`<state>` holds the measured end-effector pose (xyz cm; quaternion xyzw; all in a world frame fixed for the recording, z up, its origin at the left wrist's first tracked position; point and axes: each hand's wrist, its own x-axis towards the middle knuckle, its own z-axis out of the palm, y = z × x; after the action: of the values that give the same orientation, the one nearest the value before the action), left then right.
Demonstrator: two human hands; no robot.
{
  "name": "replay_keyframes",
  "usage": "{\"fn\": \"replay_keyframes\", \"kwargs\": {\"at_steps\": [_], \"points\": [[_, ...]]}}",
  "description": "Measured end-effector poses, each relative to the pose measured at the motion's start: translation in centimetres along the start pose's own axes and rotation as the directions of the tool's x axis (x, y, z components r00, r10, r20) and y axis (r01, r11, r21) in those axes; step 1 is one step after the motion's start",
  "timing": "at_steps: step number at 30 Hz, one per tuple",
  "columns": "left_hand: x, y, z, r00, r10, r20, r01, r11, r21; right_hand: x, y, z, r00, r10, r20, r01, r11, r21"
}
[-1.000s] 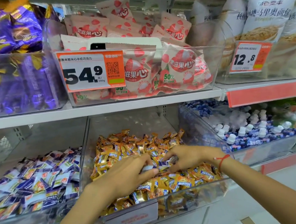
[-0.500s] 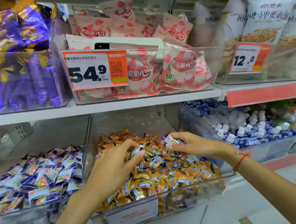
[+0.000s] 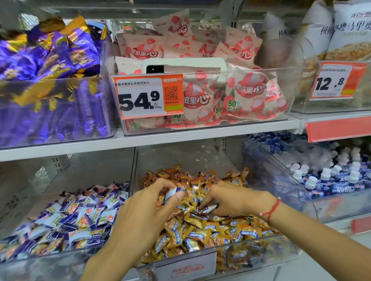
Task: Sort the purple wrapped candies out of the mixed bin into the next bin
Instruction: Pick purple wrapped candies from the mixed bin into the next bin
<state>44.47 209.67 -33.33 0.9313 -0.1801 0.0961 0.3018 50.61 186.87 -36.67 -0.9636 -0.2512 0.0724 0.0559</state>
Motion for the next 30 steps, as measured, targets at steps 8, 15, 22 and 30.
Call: {"fn": "replay_keyframes", "kwargs": {"at_steps": [8,15,22,30], "points": [[-1.0,-1.4,-2.2,0.998,-0.002,-0.069,-0.007,0.991,-0.137,-3.0,1.1,-1.7,0.985,0.150,-0.087,-0.064,0.780,0.623],[-2.7,-5.5,-4.9,0.980,-0.064,-0.189,0.026,0.980,-0.197,-2.9,-5.6,-4.0,0.948,0.185,-0.257,0.064,0.682,0.728],[-4.1,-11.8,-9.7,0.866,-0.234,-0.441,0.176,0.970,-0.168,7.6,-16.3,-3.9,0.899,-0.184,-0.397,0.298,0.922,0.249],[-3.7,-13.7,-8.6,0.965,-0.195,-0.175,0.200,0.980,0.011,9.3,-16.1,-3.3,0.965,-0.181,-0.192,0.186,0.983,0.006]]}}
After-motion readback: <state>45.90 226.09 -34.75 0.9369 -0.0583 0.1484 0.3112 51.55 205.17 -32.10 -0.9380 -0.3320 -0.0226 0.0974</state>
